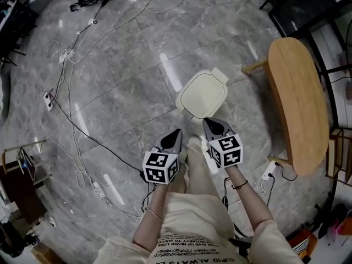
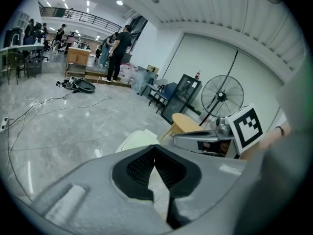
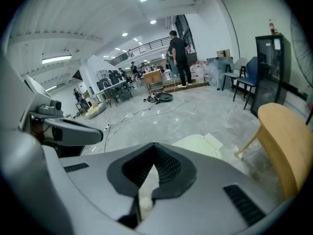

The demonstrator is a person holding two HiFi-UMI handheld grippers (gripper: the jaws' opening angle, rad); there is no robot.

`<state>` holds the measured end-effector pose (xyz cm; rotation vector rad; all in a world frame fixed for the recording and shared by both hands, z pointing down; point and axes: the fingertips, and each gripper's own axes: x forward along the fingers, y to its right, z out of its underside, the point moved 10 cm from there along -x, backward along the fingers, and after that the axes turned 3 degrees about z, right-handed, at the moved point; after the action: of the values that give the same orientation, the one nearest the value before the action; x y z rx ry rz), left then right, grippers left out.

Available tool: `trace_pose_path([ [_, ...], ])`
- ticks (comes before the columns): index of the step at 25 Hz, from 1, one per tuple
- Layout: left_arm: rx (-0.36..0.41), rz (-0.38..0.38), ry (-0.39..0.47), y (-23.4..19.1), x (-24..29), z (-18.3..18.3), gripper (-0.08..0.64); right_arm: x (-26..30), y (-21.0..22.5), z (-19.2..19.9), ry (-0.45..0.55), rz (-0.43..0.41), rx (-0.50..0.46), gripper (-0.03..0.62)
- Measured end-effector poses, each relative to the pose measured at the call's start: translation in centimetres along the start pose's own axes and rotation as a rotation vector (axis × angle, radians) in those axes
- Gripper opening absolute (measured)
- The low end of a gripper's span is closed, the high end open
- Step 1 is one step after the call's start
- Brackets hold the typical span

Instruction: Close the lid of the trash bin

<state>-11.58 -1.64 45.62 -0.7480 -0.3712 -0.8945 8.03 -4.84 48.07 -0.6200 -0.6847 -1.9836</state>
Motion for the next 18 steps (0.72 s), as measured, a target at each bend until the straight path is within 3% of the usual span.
trace_pose_path([
  [5, 0.071, 0.042, 0.034, 1.4, -2.0, -2.2, 0.023, -3.6, -0.9, -2.5, 0.076, -0.017, -0.023, 0.005],
  [18, 0.237, 0.067, 0.280, 4.2, -7.7, -9.6, 0.023, -11.0, -2.2, -9.1, 0.343, -0.077, -0.027, 0.005],
])
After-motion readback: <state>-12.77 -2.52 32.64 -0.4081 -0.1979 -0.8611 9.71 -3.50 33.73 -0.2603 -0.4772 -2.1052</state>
